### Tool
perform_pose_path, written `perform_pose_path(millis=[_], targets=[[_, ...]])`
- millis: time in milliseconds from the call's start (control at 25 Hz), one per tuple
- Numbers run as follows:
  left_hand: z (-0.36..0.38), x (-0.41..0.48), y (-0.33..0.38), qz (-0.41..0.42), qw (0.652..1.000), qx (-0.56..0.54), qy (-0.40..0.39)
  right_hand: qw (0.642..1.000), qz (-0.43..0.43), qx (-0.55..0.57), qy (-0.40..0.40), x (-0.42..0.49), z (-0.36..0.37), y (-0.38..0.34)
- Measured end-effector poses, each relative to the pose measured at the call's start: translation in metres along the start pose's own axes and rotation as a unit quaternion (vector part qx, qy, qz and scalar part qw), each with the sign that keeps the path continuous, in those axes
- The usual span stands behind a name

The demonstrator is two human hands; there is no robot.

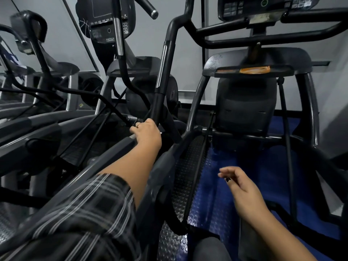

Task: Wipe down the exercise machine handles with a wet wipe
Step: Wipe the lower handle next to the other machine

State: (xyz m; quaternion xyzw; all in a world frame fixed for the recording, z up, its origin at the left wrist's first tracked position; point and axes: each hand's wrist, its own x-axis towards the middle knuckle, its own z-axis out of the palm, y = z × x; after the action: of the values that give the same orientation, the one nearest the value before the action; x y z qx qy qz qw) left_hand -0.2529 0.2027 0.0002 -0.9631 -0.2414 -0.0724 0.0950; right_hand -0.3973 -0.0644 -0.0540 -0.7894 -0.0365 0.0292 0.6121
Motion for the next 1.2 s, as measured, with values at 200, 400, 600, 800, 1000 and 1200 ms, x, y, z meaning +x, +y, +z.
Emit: perform_pose_path(millis=[200,400,600,800,1000,1200], targets=[[-0.012,0.032,-0.002,-0.013,0.977,-0.193,-0.093,0.999,0.016,-0.005,0.034,0.005,-0.013,0.012],[-0.031,0.039,-0.016,0.042,0.918,-0.285,-0.273,0.999,0.031,-0.004,0.015,-0.007,-0.007,0.01],[-0.044,-0.003,-0.043,0.04,0.864,-0.311,-0.393,0.999,0.036,-0.016,0.012,-0.027,-0.007,0.01],[-0.052,-0.055,-0.076,-0.049,0.858,-0.335,-0.385,1.0,0.018,-0.011,0.006,-0.042,-0.003,-0.007],[-0.048,-0.083,-0.102,-0.033,0.871,-0.296,-0.391,1.0,0.006,-0.014,-0.009,-0.056,0.001,-0.017],[-0.027,-0.092,-0.113,-0.029,0.935,-0.18,-0.303,1.0,-0.008,-0.005,-0.03,-0.068,0.011,-0.024]])
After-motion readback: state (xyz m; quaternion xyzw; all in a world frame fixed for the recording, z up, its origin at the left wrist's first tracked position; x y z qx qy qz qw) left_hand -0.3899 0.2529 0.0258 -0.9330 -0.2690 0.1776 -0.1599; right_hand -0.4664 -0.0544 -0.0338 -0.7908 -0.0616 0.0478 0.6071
